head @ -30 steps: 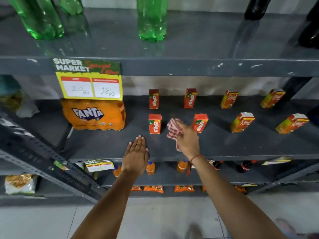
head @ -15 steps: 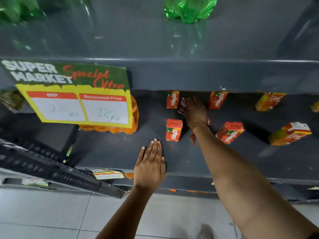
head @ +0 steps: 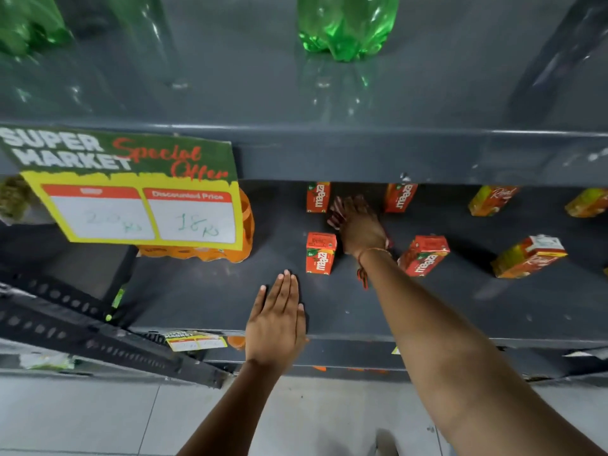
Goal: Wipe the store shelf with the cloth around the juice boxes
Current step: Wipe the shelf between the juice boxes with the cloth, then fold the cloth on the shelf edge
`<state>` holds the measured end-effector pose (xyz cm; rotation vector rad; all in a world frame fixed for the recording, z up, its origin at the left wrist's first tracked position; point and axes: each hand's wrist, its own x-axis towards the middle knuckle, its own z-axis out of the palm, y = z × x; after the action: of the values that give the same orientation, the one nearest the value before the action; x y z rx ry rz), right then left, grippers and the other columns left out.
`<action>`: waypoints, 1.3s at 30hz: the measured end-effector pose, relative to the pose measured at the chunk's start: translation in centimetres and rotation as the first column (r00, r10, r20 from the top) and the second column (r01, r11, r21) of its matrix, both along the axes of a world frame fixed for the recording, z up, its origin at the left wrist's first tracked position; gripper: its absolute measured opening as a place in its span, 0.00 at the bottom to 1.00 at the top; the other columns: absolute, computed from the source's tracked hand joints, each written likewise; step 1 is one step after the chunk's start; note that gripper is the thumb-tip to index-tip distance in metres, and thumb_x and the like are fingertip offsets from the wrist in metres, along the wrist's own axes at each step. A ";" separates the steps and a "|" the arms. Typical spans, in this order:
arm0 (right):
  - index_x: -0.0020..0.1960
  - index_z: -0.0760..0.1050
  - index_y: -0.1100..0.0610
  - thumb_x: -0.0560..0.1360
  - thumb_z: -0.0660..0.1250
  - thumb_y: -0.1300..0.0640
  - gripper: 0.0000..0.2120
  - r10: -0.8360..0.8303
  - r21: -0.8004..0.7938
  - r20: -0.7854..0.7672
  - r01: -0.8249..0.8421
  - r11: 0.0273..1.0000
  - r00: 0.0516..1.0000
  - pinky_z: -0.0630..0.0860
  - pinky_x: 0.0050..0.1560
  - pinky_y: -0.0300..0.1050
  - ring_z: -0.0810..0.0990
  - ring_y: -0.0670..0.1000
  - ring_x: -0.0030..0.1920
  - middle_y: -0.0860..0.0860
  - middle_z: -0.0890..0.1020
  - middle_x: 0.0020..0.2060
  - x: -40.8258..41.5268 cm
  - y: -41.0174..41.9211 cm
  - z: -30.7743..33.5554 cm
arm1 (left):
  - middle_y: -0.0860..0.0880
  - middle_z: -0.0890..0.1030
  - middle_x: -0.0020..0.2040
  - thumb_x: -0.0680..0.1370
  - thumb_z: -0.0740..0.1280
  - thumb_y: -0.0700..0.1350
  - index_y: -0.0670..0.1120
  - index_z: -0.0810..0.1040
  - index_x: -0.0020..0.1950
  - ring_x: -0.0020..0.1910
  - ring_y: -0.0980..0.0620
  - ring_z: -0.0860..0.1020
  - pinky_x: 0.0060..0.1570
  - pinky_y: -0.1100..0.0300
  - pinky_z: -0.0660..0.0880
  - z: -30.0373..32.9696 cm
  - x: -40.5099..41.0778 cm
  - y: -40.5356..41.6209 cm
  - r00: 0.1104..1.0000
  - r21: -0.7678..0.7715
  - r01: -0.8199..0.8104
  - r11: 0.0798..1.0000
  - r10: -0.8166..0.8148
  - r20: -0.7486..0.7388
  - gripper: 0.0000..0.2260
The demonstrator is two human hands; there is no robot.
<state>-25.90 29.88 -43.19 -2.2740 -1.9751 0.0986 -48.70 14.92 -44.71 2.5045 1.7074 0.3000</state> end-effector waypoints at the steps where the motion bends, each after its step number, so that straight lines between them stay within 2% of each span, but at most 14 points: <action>1: 0.79 0.49 0.57 0.76 0.63 0.60 0.36 -0.014 -0.016 -0.003 0.014 1.000 1.000 0.48 0.77 0.51 0.48 0.58 0.78 0.56 0.52 0.79 -0.4 -0.9 0.3 | 0.45 0.66 0.75 0.80 0.49 0.49 0.41 0.63 0.75 0.75 0.50 0.63 0.72 0.49 0.57 0.0 0.0 0.0 1.000 0.001 0.003 1.000 -0.003 0.002 0.25; 6: 0.79 0.48 0.55 0.74 0.66 0.65 0.41 -0.155 -0.088 -0.184 0.141 0.986 0.970 0.54 0.77 0.54 0.50 0.58 0.78 0.54 0.50 0.79 -1.7 -4.1 1.6 | 0.44 0.67 0.74 0.80 0.49 0.49 0.40 0.64 0.74 0.74 0.50 0.64 0.72 0.50 0.56 -0.1 -0.2 0.0 1.000 0.002 0.016 1.000 -0.016 -0.001 0.25; 8: 0.79 0.49 0.54 0.74 0.65 0.64 0.39 -0.179 -0.105 -0.235 0.158 0.982 0.955 0.58 0.75 0.56 0.53 0.59 0.77 0.55 0.51 0.79 -2.2 -5.2 1.7 | 0.44 0.67 0.74 0.80 0.48 0.49 0.40 0.64 0.74 0.74 0.50 0.64 0.72 0.50 0.55 0.0 -0.2 0.0 1.000 0.000 0.014 1.000 -0.014 -0.004 0.25; 13: 0.78 0.53 0.53 0.76 0.63 0.60 0.34 -0.142 -0.064 -0.233 0.131 0.989 0.962 0.67 0.70 0.58 0.58 0.60 0.76 0.55 0.55 0.78 -2.8 -8.5 1.4 | 0.43 0.67 0.74 0.81 0.47 0.50 0.39 0.64 0.74 0.74 0.48 0.64 0.72 0.51 0.53 0.3 -0.3 -0.1 0.999 -0.001 0.033 0.999 -0.033 -0.012 0.25; 16: 0.77 0.55 0.52 0.75 0.64 0.62 0.34 -0.145 -0.056 -0.218 0.136 0.989 0.965 0.71 0.67 0.59 0.62 0.62 0.74 0.55 0.57 0.78 -3.6 -11.1 2.1 | 0.43 0.67 0.75 0.81 0.45 0.51 0.39 0.63 0.75 0.74 0.48 0.63 0.75 0.51 0.54 0.2 -0.4 -0.1 0.999 -0.014 0.041 0.999 -0.042 -0.021 0.26; 19: 0.76 0.57 0.52 0.75 0.65 0.63 0.33 -0.099 -0.050 -0.205 0.091 0.995 0.974 0.73 0.65 0.60 0.64 0.62 0.73 0.54 0.58 0.77 -4.1 -14.0 2.4 | 0.43 0.66 0.75 0.80 0.43 0.52 0.39 0.62 0.75 0.75 0.47 0.62 0.74 0.50 0.55 0.4 -0.5 0.0 0.999 -0.040 0.048 0.998 -0.048 -0.022 0.27; 23: 0.75 0.59 0.51 0.76 0.62 0.63 0.30 -0.047 -0.079 -0.197 0.031 0.996 0.979 0.76 0.61 0.59 0.68 0.61 0.70 0.52 0.61 0.76 -4.8 -18.5 3.5 | 0.44 0.58 0.78 0.77 0.35 0.55 0.40 0.54 0.77 0.78 0.49 0.54 0.75 0.52 0.46 0.8 -0.5 0.1 0.996 -0.084 0.080 0.993 -0.083 -0.022 0.32; 26: 0.73 0.61 0.48 0.75 0.65 0.64 0.30 0.024 -0.131 -0.191 -0.050 0.990 0.981 0.77 0.61 0.57 0.73 0.60 0.66 0.50 0.67 0.73 -5.7 -22.2 4.3 | 0.46 0.52 0.80 0.74 0.30 0.57 0.41 0.48 0.78 0.78 0.50 0.48 0.74 0.55 0.41 0.9 -0.7 0.3 0.995 -0.120 0.092 0.989 -0.095 -0.016 0.36; 29: 0.72 0.66 0.47 0.77 0.63 0.62 0.26 0.132 -0.192 -0.222 -0.176 0.966 0.966 0.77 0.61 0.51 0.79 0.56 0.60 0.51 0.75 0.68 -6.7 -25.9 6.2 | 0.46 0.48 0.80 0.71 0.28 0.57 0.41 0.45 0.78 0.78 0.51 0.45 0.74 0.56 0.39 1.0 -1.0 0.5 0.993 -0.155 0.118 0.981 -0.121 -0.010 0.38; 31: 0.70 0.70 0.52 0.78 0.60 0.64 0.21 0.160 -0.306 -0.345 -0.272 0.912 0.925 0.76 0.58 0.48 0.79 0.56 0.60 0.54 0.78 0.63 -7.0 -27.9 7.6 | 0.45 0.48 0.80 0.71 0.28 0.58 0.41 0.45 0.78 0.78 0.51 0.45 0.74 0.56 0.39 1.3 -1.3 0.5 0.990 -0.174 0.137 0.975 -0.139 0.004 0.39; 33: 0.69 0.72 0.55 0.78 0.60 0.67 0.21 0.222 -0.354 -0.400 -0.374 0.857 0.889 0.73 0.58 0.45 0.77 0.56 0.62 0.55 0.78 0.63 -7.2 -29.2 8.0 | 0.46 0.47 0.80 0.73 0.30 0.58 0.42 0.44 0.78 0.78 0.51 0.44 0.73 0.57 0.38 1.5 -1.7 0.4 0.988 -0.196 0.150 0.969 -0.152 0.004 0.36; 36: 0.72 0.68 0.51 0.77 0.59 0.69 0.26 0.202 -0.273 -0.441 -0.345 0.898 0.874 0.71 0.67 0.46 0.73 0.53 0.68 0.50 0.73 0.70 -7.6 -29.2 7.6 | 0.47 0.45 0.80 0.79 0.36 0.56 0.42 0.43 0.78 0.78 0.52 0.44 0.73 0.59 0.38 1.9 -2.5 0.0 0.987 -0.218 0.158 0.963 -0.163 -0.006 0.29; 39: 0.75 0.62 0.48 0.77 0.59 0.69 0.31 0.248 -0.135 -0.385 -0.320 0.938 0.889 0.67 0.71 0.47 0.66 0.50 0.74 0.44 0.63 0.76 -8.3 -27.6 8.0 | 0.47 0.47 0.80 0.84 0.45 0.49 0.43 0.45 0.78 0.78 0.53 0.45 0.75 0.59 0.41 1.8 -3.8 -0.4 0.988 -0.232 0.151 0.961 -0.148 0.031 0.24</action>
<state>-34.20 2.24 -35.20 -1.8650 -2.1470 0.7187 -52.51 14.50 -42.88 2.4331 1.4427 0.0958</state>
